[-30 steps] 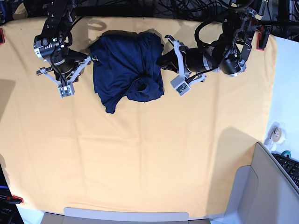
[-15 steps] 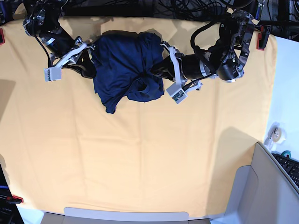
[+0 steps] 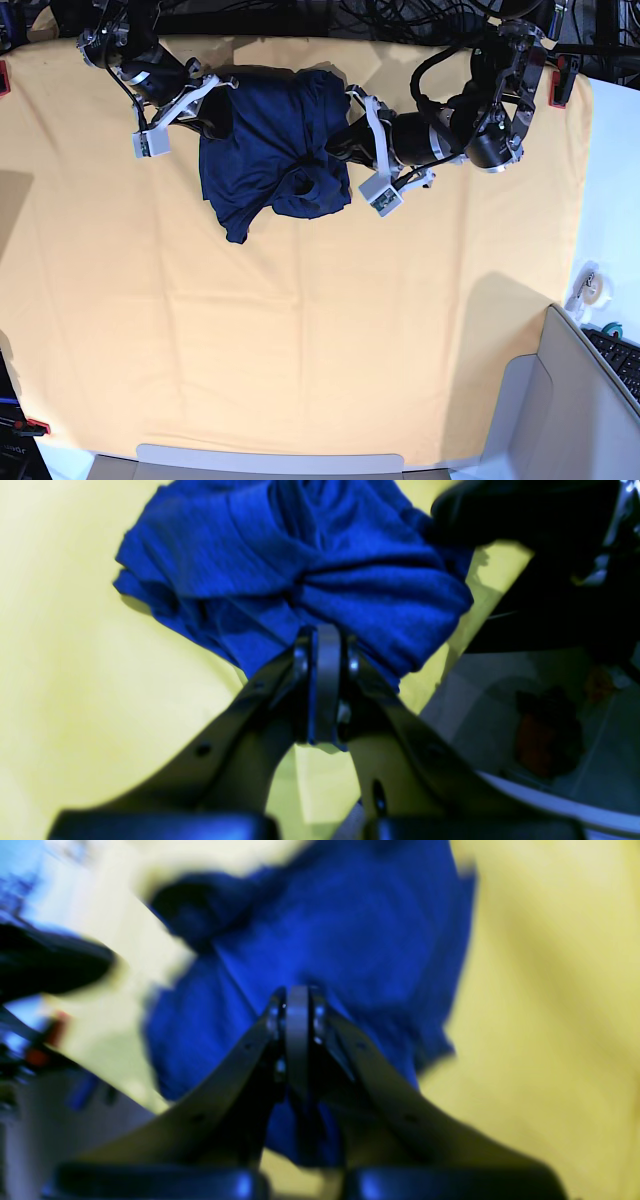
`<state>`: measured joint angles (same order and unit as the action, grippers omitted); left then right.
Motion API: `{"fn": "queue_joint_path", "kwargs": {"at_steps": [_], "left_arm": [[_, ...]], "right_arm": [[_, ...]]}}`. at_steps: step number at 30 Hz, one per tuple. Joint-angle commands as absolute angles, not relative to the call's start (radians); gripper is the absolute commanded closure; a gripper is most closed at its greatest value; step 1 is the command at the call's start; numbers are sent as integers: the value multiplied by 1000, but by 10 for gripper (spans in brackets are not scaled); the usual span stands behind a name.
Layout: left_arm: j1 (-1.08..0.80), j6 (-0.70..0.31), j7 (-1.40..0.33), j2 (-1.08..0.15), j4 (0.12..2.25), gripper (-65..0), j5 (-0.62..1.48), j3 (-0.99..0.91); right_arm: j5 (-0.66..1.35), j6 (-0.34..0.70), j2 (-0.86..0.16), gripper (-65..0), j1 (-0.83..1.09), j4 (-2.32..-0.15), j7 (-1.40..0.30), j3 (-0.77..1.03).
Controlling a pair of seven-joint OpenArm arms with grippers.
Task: Fold the T-shirt properly
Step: 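Tuck the bundle edge under with the left gripper while right gripper holds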
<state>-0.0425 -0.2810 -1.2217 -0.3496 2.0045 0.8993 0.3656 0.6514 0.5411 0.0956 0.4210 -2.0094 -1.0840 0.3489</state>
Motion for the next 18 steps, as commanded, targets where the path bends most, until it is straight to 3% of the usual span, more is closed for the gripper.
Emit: {"fn": "queue_joint_path", "kwargs": {"at_steps": [1, 7, 18], "left_arm": [[-36, -285, -1204, -355, 2023, 0, 912, 363], [-36, -285, -1205, -355, 2025, 0, 917, 386], [-30, -285, -1176, -351, 2051, 0, 912, 387]], "right_arm": [[633, 542, 104, 0, 420, -2009, -1061, 351], [446, 542, 128, 0, 432, -1931, -1059, 351], [437, 542, 142, 0, 561, -1966, -1059, 352]]}}
